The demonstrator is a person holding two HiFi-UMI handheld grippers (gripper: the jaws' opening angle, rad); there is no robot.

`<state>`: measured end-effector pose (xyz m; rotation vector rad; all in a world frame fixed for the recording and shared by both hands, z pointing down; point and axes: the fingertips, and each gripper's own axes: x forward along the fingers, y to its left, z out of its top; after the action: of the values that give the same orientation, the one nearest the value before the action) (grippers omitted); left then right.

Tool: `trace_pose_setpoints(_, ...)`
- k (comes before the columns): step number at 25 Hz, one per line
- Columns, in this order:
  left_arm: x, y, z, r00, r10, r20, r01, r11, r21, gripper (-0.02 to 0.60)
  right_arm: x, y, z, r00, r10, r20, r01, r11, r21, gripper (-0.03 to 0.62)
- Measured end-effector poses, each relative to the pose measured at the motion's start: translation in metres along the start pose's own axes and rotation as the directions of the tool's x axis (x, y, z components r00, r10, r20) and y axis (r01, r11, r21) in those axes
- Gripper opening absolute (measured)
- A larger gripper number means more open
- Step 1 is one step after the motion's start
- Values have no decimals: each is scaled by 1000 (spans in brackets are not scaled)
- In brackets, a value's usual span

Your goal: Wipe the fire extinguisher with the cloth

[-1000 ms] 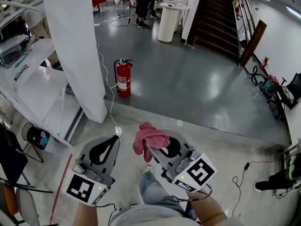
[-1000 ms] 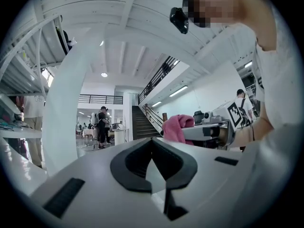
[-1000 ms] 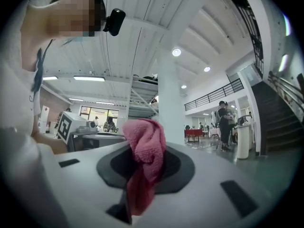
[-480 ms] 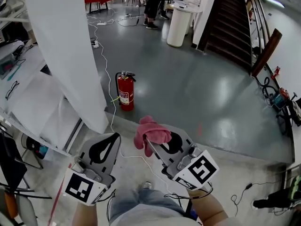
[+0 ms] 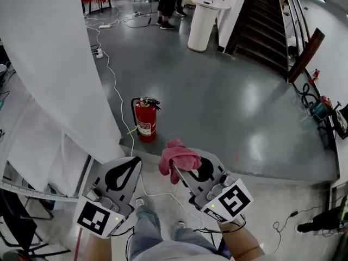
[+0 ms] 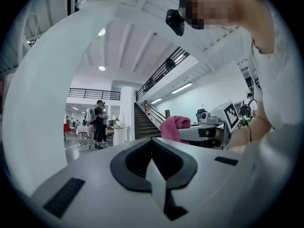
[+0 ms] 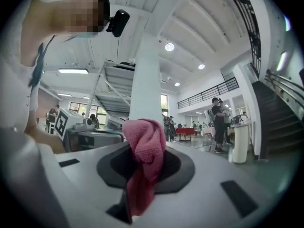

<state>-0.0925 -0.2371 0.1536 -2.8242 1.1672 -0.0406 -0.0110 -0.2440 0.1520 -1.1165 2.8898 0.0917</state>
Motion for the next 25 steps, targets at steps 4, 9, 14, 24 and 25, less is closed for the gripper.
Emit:
trace_pose_setpoints(4,21,56,-20,995,-90,-52,90,996,-7,8,61,-26,-23,997,-65,-43,63,997,-42,84)
trace_pose_setpoints(9,46,103,-55,987,-154,-50,154,988,2,8,119,-55,-69,989,-102,-106,87,987,-136,84)
trace_pose_setpoints(14,72,117,-121,986,-161,-32,162,986,24,8,155,-93,-139,986,-112,-123,83,972,-220,84)
trace_pose_setpoints(24,94,110,-273,986,-164,13,162,981,105,8,203,-159,-313,984,-124,-127,63,912,-405,84)
trace_pose_setpoints(25,94,110,-290,987,-158,11,155,979,129,8,208,-165,-326,985,-129,-113,70,903,-423,84)
